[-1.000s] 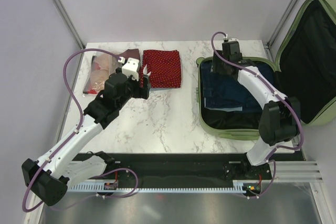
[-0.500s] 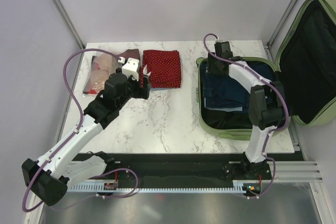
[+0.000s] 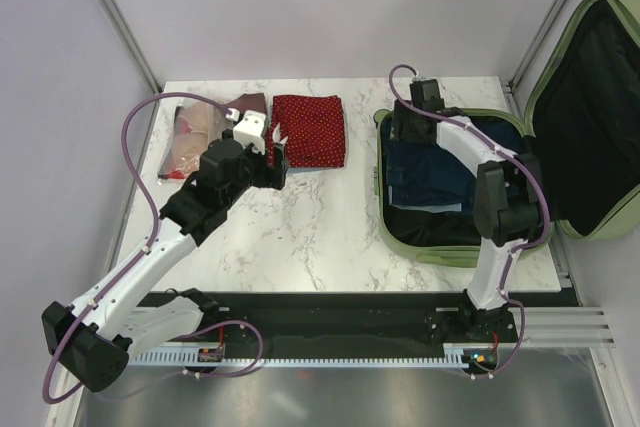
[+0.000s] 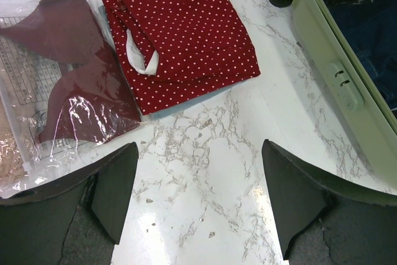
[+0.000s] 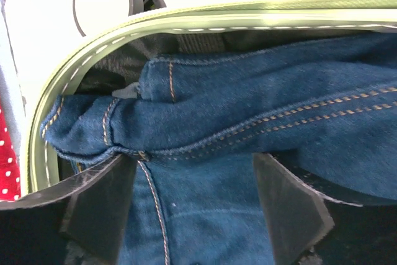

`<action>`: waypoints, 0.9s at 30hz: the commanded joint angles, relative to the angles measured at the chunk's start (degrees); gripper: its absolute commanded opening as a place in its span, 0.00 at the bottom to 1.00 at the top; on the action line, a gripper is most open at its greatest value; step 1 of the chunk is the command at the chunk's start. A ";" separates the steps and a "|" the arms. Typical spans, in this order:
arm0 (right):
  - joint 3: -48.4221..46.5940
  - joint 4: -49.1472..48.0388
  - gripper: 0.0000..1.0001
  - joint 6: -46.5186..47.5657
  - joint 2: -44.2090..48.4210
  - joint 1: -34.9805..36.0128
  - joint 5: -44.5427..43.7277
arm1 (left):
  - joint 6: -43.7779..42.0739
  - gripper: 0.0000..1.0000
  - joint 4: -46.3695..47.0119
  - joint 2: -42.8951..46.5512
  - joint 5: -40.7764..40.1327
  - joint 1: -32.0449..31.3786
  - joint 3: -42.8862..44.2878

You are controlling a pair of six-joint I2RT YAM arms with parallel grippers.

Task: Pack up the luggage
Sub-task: Place the clothes in the luggage, then pick up the clothes at the center of the board.

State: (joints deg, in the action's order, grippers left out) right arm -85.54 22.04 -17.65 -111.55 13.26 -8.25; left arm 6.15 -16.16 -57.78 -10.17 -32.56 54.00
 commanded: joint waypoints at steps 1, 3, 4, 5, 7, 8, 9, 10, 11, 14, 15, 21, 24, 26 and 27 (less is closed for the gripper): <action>-0.59 1.33 0.84 0.95 6.05 0.10 0.08 | 1.32 0.88 1.31 -0.23 0.60 -0.14 0.23; -2.87 3.17 0.87 1.82 8.44 0.80 0.60 | 1.32 0.88 1.22 -0.23 0.59 -0.05 0.23; -3.58 3.70 0.87 2.09 10.54 1.24 0.87 | 1.32 0.88 1.31 -0.14 0.51 -0.05 0.23; -4.98 3.97 0.88 2.18 11.34 1.77 1.39 | 1.32 0.88 1.22 -0.14 0.42 -0.05 0.23; -6.39 5.02 0.88 2.44 12.92 3.61 4.10 | 1.32 0.88 1.22 -0.14 0.33 -0.14 0.32; -7.44 5.11 0.88 2.53 13.19 4.40 4.90 | 1.32 0.88 1.22 -0.14 0.33 -0.14 0.32; -7.89 5.12 0.88 2.36 13.37 6.32 5.35 | 1.32 0.88 1.22 -0.14 0.42 -0.14 0.23; -8.50 5.03 0.88 2.27 13.29 7.30 6.83 | 1.32 0.88 1.22 -0.14 0.42 -0.05 0.23; -9.64 4.94 0.89 2.27 12.94 8.35 7.63 | 1.40 0.88 1.22 -0.32 0.51 -0.05 0.23; -11.75 3.54 0.89 0.78 10.39 12.22 14.63 | 1.49 0.88 1.22 -0.58 0.68 -0.05 0.32; -12.02 1.71 0.88 -0.01 9.51 13.71 15.45 | 1.58 0.88 1.22 -0.67 0.68 -0.14 0.23; -18.78 1.07 0.89 -4.50 -1.29 15.48 15.11 | 1.67 0.88 1.13 -0.84 0.33 -0.14 0.32; -22.56 1.68 0.88 -4.76 -6.83 15.92 12.93 | 1.58 0.88 1.05 -0.76 0.33 -0.14 0.32; -25.01 2.30 0.89 -4.85 -10.08 16.19 10.90 | 1.67 0.88 1.05 -0.76 0.42 -0.05 0.41; -25.73 2.83 0.89 -5.02 -11.05 16.27 10.10 | 1.67 0.88 1.05 -0.93 0.51 -0.14 0.41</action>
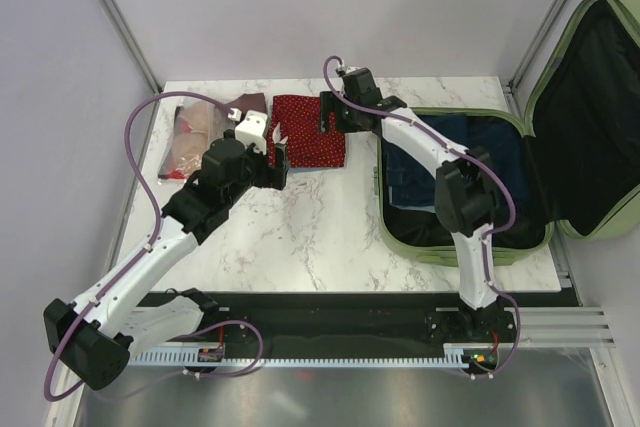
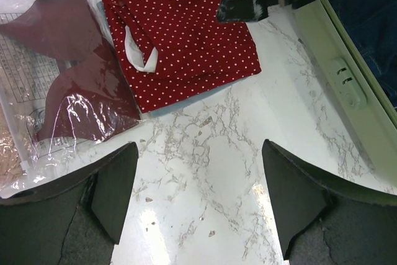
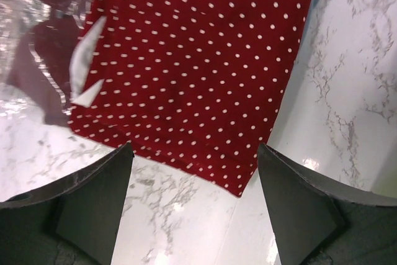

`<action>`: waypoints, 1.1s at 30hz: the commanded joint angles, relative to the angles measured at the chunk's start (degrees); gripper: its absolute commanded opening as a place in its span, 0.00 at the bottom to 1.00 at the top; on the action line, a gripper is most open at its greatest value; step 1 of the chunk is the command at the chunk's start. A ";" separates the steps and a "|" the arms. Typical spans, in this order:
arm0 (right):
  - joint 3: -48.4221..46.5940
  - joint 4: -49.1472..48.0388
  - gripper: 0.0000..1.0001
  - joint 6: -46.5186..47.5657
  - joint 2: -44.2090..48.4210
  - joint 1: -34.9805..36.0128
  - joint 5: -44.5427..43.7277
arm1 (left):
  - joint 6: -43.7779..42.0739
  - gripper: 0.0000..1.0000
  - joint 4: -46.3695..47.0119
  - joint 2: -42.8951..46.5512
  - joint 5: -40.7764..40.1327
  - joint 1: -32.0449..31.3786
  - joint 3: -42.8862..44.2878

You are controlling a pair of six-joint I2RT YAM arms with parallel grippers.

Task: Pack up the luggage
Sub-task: Pick up the clothes at the center of the board.

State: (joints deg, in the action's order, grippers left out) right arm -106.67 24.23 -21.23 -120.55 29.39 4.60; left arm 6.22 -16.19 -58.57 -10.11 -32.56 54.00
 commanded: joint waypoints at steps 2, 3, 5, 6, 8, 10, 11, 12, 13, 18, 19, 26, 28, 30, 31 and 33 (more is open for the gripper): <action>-6.34 1.00 0.89 -1.70 -4.42 0.14 -4.16 | 1.60 0.88 1.07 -0.15 0.70 -0.05 0.41; -6.70 1.08 0.88 -1.79 -5.04 0.32 -4.25 | 1.69 0.88 1.07 -0.15 0.79 -0.14 0.49; -7.93 1.35 0.89 -2.32 -7.06 0.49 -6.97 | 1.78 0.88 0.98 -0.15 1.14 -0.14 0.58; -8.46 1.87 0.88 -2.32 -7.76 0.50 -7.58 | 1.87 0.88 1.07 -0.15 1.23 -0.14 0.50; -9.60 2.14 0.89 -2.58 -9.61 0.58 -9.16 | 1.95 0.88 1.07 -0.06 1.41 -0.14 0.58; -10.22 2.32 0.89 -2.76 -11.01 0.58 -10.31 | 1.96 0.88 0.89 -0.15 1.50 -0.14 0.67; -10.66 2.31 0.89 -2.85 -11.46 0.58 -10.92 | 1.96 0.88 0.98 -0.06 1.41 -0.14 0.67; -10.92 2.40 0.89 -2.85 -12.24 0.58 -11.28 | 1.96 0.88 0.89 -0.06 1.41 -0.14 0.67; -11.45 2.40 0.89 -3.02 -12.69 0.58 -11.63 | 1.96 0.88 0.89 0.03 1.41 -0.14 0.67; -14.17 3.28 0.89 -3.90 -15.76 0.58 -13.48 | 2.04 0.88 0.89 -0.15 1.67 -0.14 0.67; -15.22 3.46 0.89 -4.08 -16.29 0.58 -13.39 | 2.13 0.88 0.98 -0.15 1.85 -0.14 0.67; -19.01 4.60 0.89 -5.83 -20.07 0.50 -13.83 | 2.13 0.88 0.89 0.12 1.85 -0.05 0.67; -19.27 4.69 0.89 -6.27 -20.95 0.58 -13.31 | 2.13 0.88 0.89 0.12 1.93 -0.14 0.67; -19.62 4.60 0.89 -6.54 -21.74 0.58 -12.43 | 2.13 0.88 0.89 0.38 1.94 -0.05 0.67; -19.71 4.60 0.88 -6.80 -21.83 0.58 -11.55 | 2.22 0.88 0.89 0.38 2.02 -0.05 0.67; -19.54 3.98 0.87 -6.98 -21.92 0.50 -10.58 | 2.22 0.88 0.98 0.47 2.02 -0.14 0.76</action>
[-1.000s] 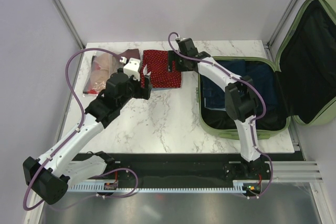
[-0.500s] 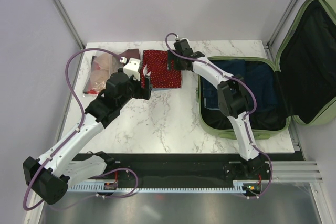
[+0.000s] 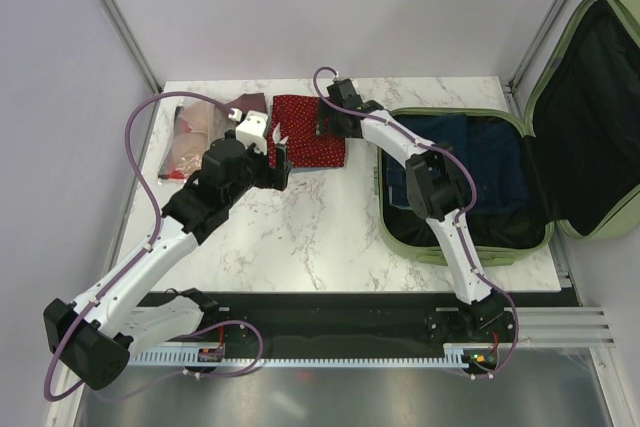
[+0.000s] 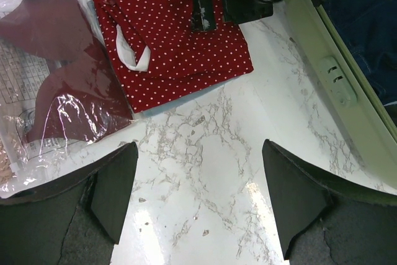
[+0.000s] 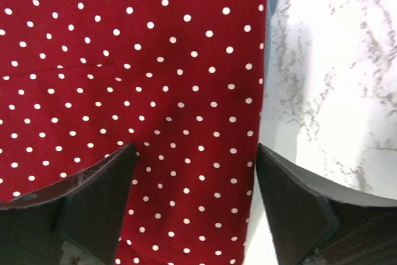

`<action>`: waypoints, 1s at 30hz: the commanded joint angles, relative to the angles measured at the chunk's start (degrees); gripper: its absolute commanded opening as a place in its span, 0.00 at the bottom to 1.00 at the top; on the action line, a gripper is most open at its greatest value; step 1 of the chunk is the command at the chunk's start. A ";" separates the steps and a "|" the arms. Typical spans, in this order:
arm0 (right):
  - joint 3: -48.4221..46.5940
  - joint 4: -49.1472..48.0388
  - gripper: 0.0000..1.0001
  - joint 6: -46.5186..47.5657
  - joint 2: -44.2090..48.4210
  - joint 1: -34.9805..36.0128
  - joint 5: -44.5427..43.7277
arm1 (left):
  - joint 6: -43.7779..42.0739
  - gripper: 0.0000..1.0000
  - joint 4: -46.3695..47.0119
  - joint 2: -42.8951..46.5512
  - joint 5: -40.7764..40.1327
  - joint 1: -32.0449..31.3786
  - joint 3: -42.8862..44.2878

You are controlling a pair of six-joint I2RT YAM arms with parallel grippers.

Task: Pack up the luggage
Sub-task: Pick up the clothes at the center of the board.

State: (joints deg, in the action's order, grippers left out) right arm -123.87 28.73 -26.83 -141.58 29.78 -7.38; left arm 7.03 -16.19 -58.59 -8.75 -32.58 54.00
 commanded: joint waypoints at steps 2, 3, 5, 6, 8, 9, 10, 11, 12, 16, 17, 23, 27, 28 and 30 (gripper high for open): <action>-2.16 -0.87 0.81 -1.73 -0.81 0.19 1.84 | 1.41 0.88 0.98 0.49 0.84 -0.12 0.76; -2.16 -0.87 0.78 -1.74 -0.37 0.19 1.75 | 1.50 0.88 0.89 0.58 0.84 -0.03 0.67; -1.46 -0.96 0.70 -1.56 0.59 0.19 1.14 | 1.50 0.88 0.89 0.75 0.93 -0.12 0.76; -1.46 -0.96 0.70 -1.56 0.86 0.19 0.70 | 1.50 0.88 0.89 0.76 0.93 -0.12 0.67; -1.02 -0.78 0.63 -1.12 1.91 0.19 -0.35 | 1.50 0.88 0.89 0.84 0.93 -0.12 0.76; -0.50 -0.78 0.61 -1.12 2.27 0.19 -0.62 | 1.59 0.88 0.89 0.84 1.02 -0.12 0.85; -0.32 -0.69 0.59 -0.95 2.71 0.19 -0.88 | 1.59 0.88 0.98 0.93 1.11 -0.12 0.85; -0.05 -0.87 0.58 -0.86 3.41 0.19 -1.41 | 1.59 0.88 0.89 0.84 1.11 -0.12 0.76; 0.30 -0.78 0.57 -0.68 3.76 0.28 -1.67 | 1.59 0.88 0.89 0.84 1.19 -0.03 0.76; 1.09 -0.87 0.48 0.11 5.61 0.80 -3.17 | 1.67 0.88 0.98 1.02 1.28 -0.12 0.76; 1.09 -0.87 0.47 0.20 6.05 0.98 -3.34 | 1.67 0.88 0.89 1.02 1.28 -0.12 0.76; 1.53 -1.48 0.49 0.55 8.16 2.21 -4.93 | 1.76 0.88 0.89 0.84 1.55 -0.12 0.67; 1.88 -2.54 0.61 0.38 8.34 2.48 -3.17 | 1.76 0.88 0.89 0.76 1.55 -0.12 0.67; 1.79 -2.63 0.63 0.20 8.25 2.56 -2.82 | 1.76 0.88 0.98 0.67 1.55 -0.12 0.67; 1.71 -2.80 0.65 -0.06 7.81 2.56 -2.21 | 1.76 0.88 0.98 0.67 1.55 -0.03 0.67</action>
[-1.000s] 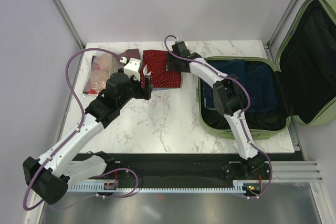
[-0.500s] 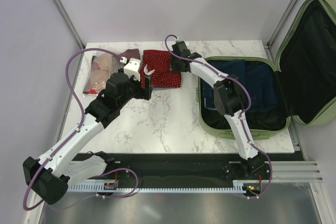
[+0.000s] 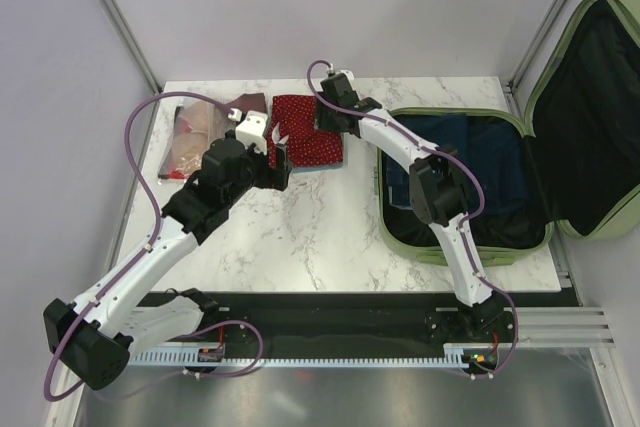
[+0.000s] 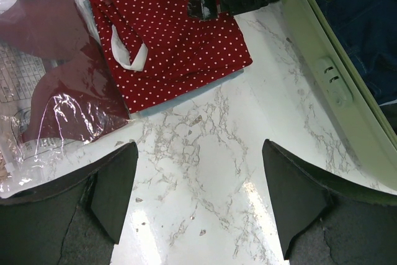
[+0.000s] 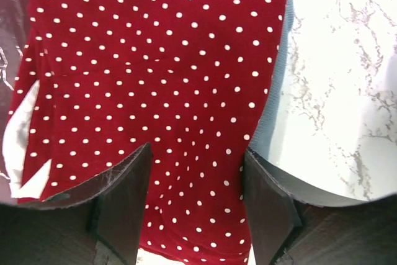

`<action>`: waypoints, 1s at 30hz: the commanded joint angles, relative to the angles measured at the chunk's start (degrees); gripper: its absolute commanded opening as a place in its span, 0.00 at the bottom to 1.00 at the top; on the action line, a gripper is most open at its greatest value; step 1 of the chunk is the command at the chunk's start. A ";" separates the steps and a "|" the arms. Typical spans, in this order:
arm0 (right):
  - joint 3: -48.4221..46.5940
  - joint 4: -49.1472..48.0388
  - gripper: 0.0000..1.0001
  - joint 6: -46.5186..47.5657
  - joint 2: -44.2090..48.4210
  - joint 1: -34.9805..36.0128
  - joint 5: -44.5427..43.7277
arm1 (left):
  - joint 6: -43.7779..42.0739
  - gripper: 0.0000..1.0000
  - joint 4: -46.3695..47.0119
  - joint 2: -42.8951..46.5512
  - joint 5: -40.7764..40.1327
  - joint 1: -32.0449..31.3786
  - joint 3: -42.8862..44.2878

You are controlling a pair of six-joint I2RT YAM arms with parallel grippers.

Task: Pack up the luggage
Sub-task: Pick up the clothes at the center of the board.

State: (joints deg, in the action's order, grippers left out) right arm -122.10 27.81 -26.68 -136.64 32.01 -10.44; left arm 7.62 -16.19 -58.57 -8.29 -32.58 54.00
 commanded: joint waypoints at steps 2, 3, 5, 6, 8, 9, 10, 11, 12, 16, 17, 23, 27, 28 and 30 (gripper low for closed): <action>0.02 -2.06 0.66 -0.65 2.70 0.25 1.12 | 1.17 0.88 0.98 0.73 1.09 -0.12 0.67; 0.20 -2.06 0.67 -0.83 2.61 0.33 1.12 | 1.17 0.88 0.98 0.73 1.00 -0.12 0.67; 0.20 -2.15 0.67 -1.09 2.17 0.25 1.03 | 1.17 0.88 0.89 0.73 1.00 -0.12 0.67; 0.20 -2.06 0.67 -1.10 2.08 0.25 0.86 | 1.17 0.88 0.89 0.82 1.00 -0.12 0.67; 0.55 -2.06 0.67 -1.79 1.64 -0.11 0.42 | 1.17 0.88 0.89 1.00 1.09 -0.03 0.67; 0.81 -2.06 0.67 -2.06 1.38 -0.28 0.24 | 1.17 0.88 0.89 0.91 1.09 -0.03 0.67; 0.99 -2.15 0.67 -2.24 1.20 -0.63 0.24 | 1.17 0.88 0.89 1.00 1.09 -0.03 0.67; 0.99 -2.15 0.67 -2.33 0.76 -0.72 -0.28 | 1.17 0.88 0.89 0.91 1.09 -0.03 0.67; 1.25 -2.32 0.67 -2.33 0.41 -0.72 -0.55 | 1.17 0.88 0.89 0.91 1.17 -0.12 0.67; 1.26 -2.59 0.67 -2.33 -1.52 -1.07 -0.55 | 1.26 0.88 0.81 1.09 1.18 -0.12 0.67; 1.25 -2.59 0.67 -2.24 -1.70 -1.16 -0.55 | 1.26 0.88 0.98 1.00 1.18 -0.12 0.67; 1.61 -2.85 0.68 -2.77 -2.75 -1.51 -0.90 | 1.26 0.88 0.89 1.09 1.00 -0.12 0.67; 1.34 -2.94 0.68 -3.21 -3.63 -1.86 -0.46 | 1.26 0.88 0.98 0.73 1.44 -0.12 0.58; 1.26 -3.03 0.68 -3.29 -4.07 -2.04 -0.37 | 1.26 0.88 0.98 0.73 1.44 -0.12 0.58; 0.90 -3.03 0.65 -3.38 -4.60 -2.21 0.32 | 1.26 0.88 0.89 0.65 1.35 -0.03 0.58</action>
State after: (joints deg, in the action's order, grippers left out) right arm -120.66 26.50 -29.10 -140.00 30.15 -10.41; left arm 7.66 -16.19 -58.52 -7.33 -32.58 54.00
